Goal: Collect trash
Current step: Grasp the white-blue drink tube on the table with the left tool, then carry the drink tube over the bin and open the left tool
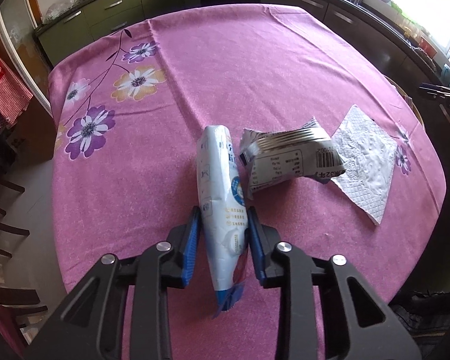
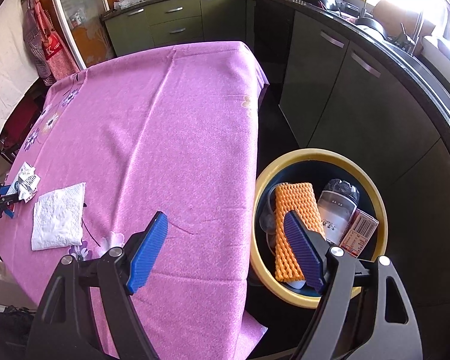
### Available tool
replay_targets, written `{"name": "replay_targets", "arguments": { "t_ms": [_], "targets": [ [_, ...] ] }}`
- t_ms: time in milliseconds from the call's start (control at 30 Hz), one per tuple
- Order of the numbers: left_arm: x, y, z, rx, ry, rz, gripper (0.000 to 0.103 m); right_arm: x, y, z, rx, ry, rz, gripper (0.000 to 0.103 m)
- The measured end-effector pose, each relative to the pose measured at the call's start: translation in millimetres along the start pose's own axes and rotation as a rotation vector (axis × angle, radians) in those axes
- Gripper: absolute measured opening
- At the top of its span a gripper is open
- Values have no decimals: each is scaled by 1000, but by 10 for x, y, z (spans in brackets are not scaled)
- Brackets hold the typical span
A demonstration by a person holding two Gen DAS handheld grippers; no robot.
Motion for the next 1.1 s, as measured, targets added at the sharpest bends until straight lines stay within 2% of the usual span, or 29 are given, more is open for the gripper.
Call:
{"name": "replay_targets", "arguments": {
  "t_ms": [267,433,533,700,900,967,1100],
  "targets": [
    [334,-22,50,-23,-8,56,29,81,100,80,-27,5,11,79],
    [649,-138,419,-100,43,104,29,153,170,167,-49,12,24,79],
    [741,-288,852,-198,84,130,29,215,228,254,-67,25,32,79],
    [668,-548,1825,-357,209,134,29,348,371,442,-105,50,49,79],
    [358,-838,3173,-527,359,64,29,567,702,768,-173,87,62,80],
    [183,-927,3659,-559,403,13,29,635,824,877,-202,99,67,80],
    [-261,-1124,4360,-592,391,-15,30,747,1110,1069,-258,117,65,80]
  ]
}}
Point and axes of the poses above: each gripper's, at about its wrist camera, not at the fingertips, and x roughly against the way its jaws point, z to its right, y to its underside, the point moved 9 cm from there along -x, roughly the way its jaws point, and after that the axes turned 11 degrees about x, right-handed, at the moved point
